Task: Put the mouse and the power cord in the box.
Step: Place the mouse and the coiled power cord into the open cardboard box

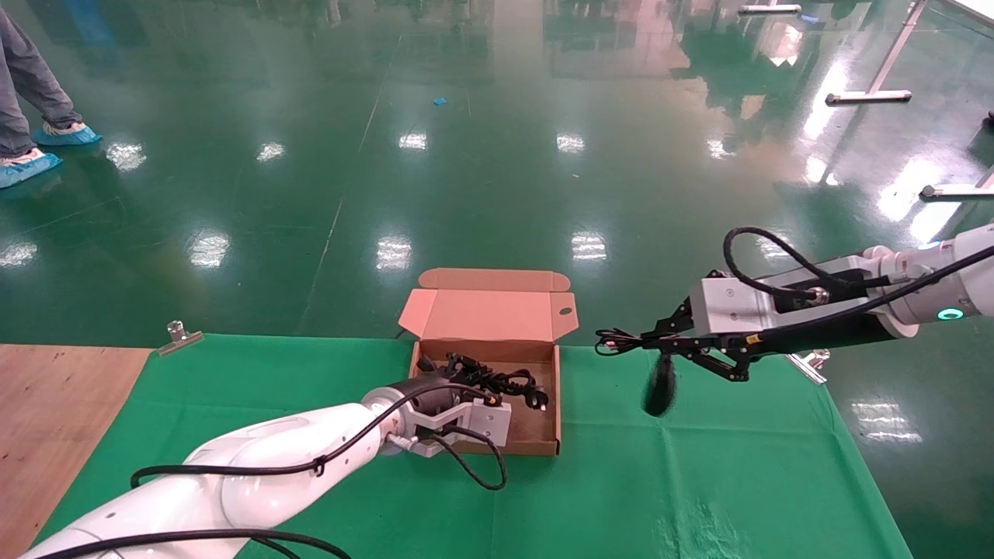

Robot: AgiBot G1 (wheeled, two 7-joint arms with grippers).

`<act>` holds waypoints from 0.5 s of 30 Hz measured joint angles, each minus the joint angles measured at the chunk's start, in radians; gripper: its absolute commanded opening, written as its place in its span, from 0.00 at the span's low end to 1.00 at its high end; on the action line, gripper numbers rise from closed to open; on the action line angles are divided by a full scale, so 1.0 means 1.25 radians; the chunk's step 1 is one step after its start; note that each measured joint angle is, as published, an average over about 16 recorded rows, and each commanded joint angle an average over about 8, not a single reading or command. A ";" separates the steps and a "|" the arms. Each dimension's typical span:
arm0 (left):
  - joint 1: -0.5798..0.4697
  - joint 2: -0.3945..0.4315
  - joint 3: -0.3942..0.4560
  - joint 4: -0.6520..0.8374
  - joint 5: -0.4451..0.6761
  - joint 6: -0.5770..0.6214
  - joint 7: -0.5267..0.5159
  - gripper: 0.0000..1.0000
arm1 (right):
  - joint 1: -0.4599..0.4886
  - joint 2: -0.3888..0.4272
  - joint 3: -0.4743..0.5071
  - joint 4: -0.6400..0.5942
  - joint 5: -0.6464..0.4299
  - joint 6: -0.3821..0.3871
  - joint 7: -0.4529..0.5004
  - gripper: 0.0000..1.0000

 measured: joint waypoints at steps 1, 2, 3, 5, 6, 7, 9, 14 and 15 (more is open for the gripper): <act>-0.001 0.000 0.006 0.001 -0.006 -0.002 0.000 1.00 | -0.001 0.000 0.000 0.000 0.001 0.000 0.000 0.00; -0.003 0.000 0.012 0.001 -0.012 -0.004 0.001 1.00 | -0.001 -0.001 0.001 0.000 0.001 -0.001 0.001 0.00; -0.004 -0.001 0.017 0.001 -0.020 -0.004 0.001 1.00 | -0.002 -0.002 0.001 0.000 0.002 -0.002 0.002 0.00; -0.008 -0.002 0.023 0.001 -0.040 -0.001 -0.002 1.00 | -0.002 -0.003 0.001 0.001 0.003 -0.003 0.004 0.00; -0.011 -0.003 0.025 0.001 -0.051 0.002 -0.003 1.00 | -0.002 -0.004 0.001 0.002 0.004 -0.004 0.005 0.00; -0.014 -0.004 0.026 0.001 -0.062 0.005 -0.004 1.00 | -0.002 -0.006 0.002 0.003 0.004 -0.004 0.006 0.00; -0.020 -0.008 0.025 -0.001 -0.088 0.017 -0.008 1.00 | -0.001 -0.009 0.002 0.005 0.005 -0.006 0.010 0.00; -0.038 -0.043 -0.003 -0.032 -0.179 0.083 -0.010 1.00 | 0.004 -0.024 0.001 0.016 0.005 -0.007 0.025 0.00; -0.042 -0.055 -0.013 -0.043 -0.202 0.103 -0.008 1.00 | 0.005 -0.029 0.000 0.019 0.005 -0.007 0.029 0.00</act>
